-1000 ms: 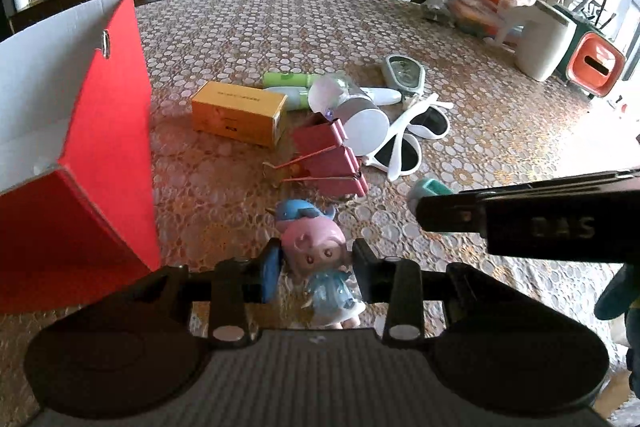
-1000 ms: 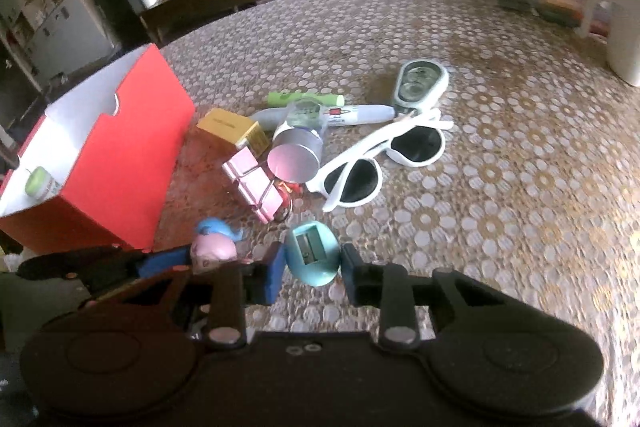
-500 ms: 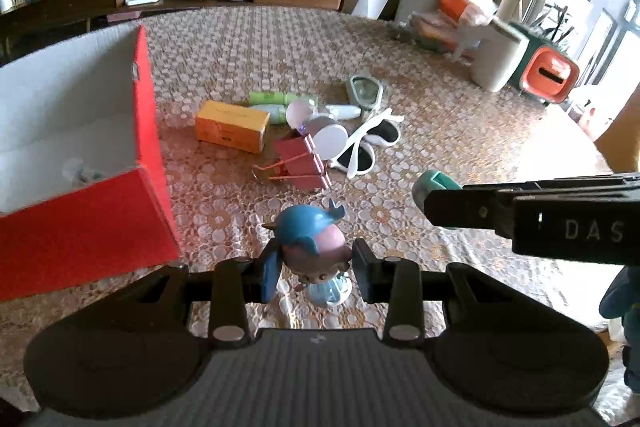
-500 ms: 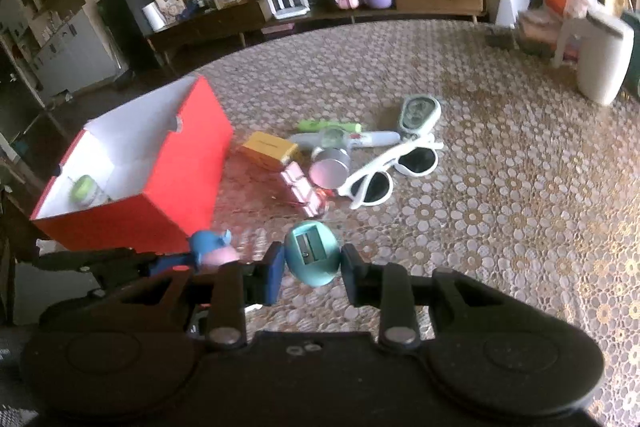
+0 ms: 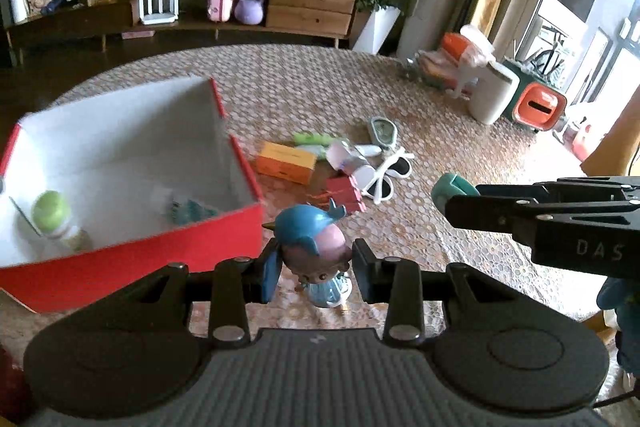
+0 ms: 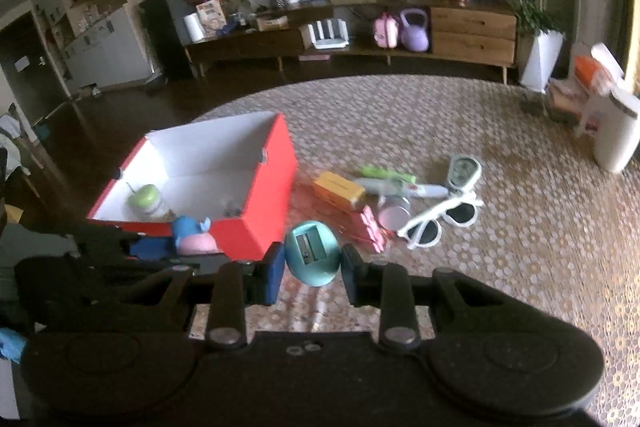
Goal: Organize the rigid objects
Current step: 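Carry the doll and teal gadget into the red box and open both grippers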
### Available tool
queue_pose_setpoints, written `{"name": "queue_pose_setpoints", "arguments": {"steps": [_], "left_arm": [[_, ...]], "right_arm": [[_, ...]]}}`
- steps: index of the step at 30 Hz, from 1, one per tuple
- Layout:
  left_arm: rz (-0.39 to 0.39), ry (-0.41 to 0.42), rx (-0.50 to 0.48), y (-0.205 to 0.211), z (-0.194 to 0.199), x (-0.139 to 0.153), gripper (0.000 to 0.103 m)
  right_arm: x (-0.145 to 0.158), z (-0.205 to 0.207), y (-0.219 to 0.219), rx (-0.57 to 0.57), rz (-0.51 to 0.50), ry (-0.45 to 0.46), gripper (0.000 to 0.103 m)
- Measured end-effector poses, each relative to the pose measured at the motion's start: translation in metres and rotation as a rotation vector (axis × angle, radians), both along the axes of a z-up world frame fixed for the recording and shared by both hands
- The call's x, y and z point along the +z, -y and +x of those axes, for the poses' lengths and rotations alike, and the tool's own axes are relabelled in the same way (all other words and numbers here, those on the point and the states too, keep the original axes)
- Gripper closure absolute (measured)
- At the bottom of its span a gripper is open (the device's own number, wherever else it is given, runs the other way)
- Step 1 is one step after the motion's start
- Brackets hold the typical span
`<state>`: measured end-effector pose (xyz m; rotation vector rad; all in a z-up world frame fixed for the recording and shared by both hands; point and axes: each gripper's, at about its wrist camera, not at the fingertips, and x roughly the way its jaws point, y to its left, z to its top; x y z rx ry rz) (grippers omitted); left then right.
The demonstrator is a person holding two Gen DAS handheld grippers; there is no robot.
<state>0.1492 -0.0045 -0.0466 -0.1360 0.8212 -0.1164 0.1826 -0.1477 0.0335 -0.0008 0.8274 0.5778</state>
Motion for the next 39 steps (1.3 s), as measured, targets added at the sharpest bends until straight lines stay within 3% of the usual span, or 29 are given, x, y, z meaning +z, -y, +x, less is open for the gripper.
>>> {"name": "queue_pose_setpoints", "arguments": {"steps": [8,21,31,39], "left_arm": [[0.012,0.04,0.044,-0.05,-0.013,0.027,0.066],[0.072,0.049,0.165,-0.133,-0.007,0.036,0.066],[0.137,0.001,0.219,-0.186,0.033,0.024,0.066],[0.186,-0.055,0.229,-0.198,0.075,-0.002,0.066]], "right_arm": [[0.012,-0.001,-0.046,0.075,-0.02,0.036,0.073],[0.014,0.016,-0.12,0.166,-0.039,0.049,0.073],[-0.02,0.041,-0.171,0.207,-0.099,0.002,0.073],[-0.06,0.062,-0.208,0.228,-0.148,-0.061,0.073]]}}
